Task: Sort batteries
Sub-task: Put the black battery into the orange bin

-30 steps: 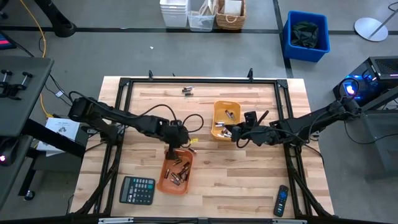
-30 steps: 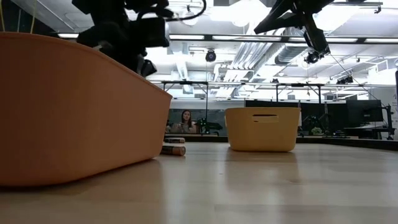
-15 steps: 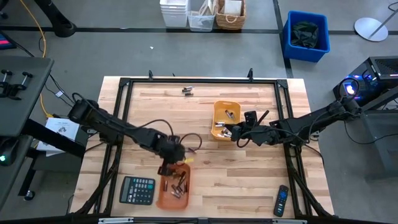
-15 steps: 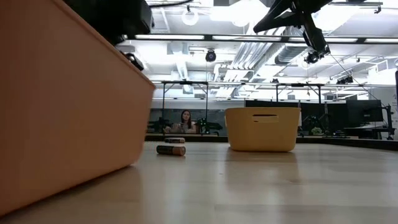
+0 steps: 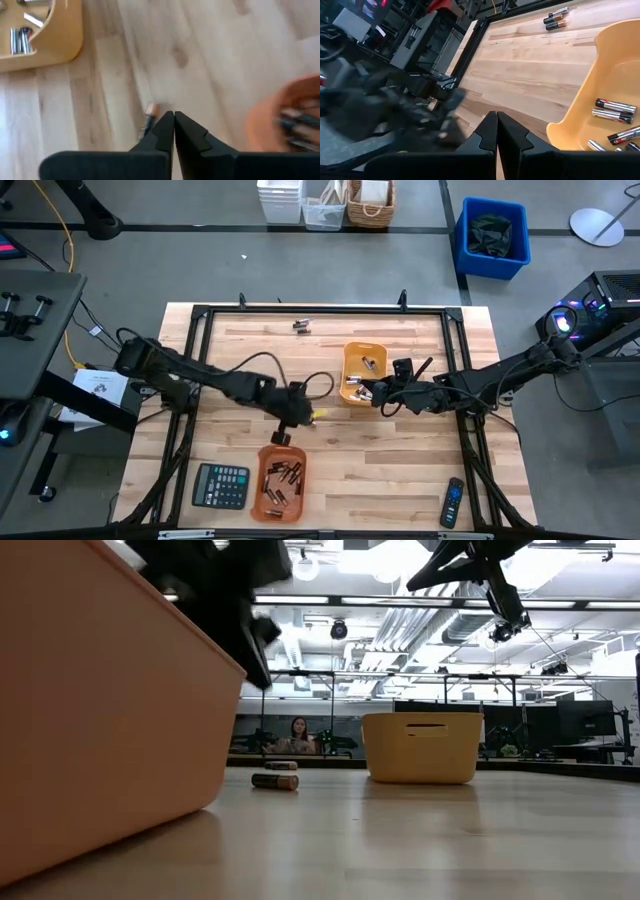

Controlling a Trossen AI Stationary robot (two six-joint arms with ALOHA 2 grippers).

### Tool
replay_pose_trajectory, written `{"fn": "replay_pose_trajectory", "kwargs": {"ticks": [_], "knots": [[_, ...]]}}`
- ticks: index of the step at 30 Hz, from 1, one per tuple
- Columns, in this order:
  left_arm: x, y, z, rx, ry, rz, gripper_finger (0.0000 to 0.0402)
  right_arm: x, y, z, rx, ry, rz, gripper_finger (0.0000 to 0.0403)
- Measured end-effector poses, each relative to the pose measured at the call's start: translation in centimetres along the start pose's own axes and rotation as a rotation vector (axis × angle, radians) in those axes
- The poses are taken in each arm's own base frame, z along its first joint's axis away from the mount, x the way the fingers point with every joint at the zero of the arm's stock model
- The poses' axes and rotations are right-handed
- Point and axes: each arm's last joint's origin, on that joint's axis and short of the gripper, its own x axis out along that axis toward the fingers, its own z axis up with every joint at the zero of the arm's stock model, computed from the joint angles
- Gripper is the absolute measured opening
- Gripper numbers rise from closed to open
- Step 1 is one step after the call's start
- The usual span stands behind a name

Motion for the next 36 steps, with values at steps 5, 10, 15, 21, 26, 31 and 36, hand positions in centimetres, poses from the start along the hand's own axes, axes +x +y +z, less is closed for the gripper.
{"fn": "replay_pose_trajectory", "kwargs": {"ticks": [5,10,15,21,26,31,36], "knots": [[2.8,1.3,-1.0,0.102,0.08,0.002,0.0048,0.0,0.1,0.0,0.01,-0.004,0.011,0.0],[4.7,1.3,-1.5,0.17,0.112,-0.009,0.0115,0.0,0.1,0.1,0.055,-0.025,0.005,0.0],[5.8,1.6,-2.0,0.238,0.139,-0.02,0.0172,0.0,0.1,0.1,0.06,-0.032,0.003,0.0],[7.9,3.0,-3.0,0.206,0.155,-0.076,0.0187,0.0,0.1,0.2,0.082,-0.051,-0.002,0.0],[8.4,4.0,-3.6,0.148,0.167,-0.129,0.0159,0.0,0.1,0.2,0.09,-0.052,0.002,0.0],[8.0,4.3,-3.5,0.085,0.157,-0.136,0.0061,0.0,0.1,0.2,0.083,-0.051,0.0,0.0],[6.8,4.9,-3.6,-0.049,0.165,-0.151,0.0028,0.0,0.1,0.2,0.087,-0.05,-0.002,0.0]]}}
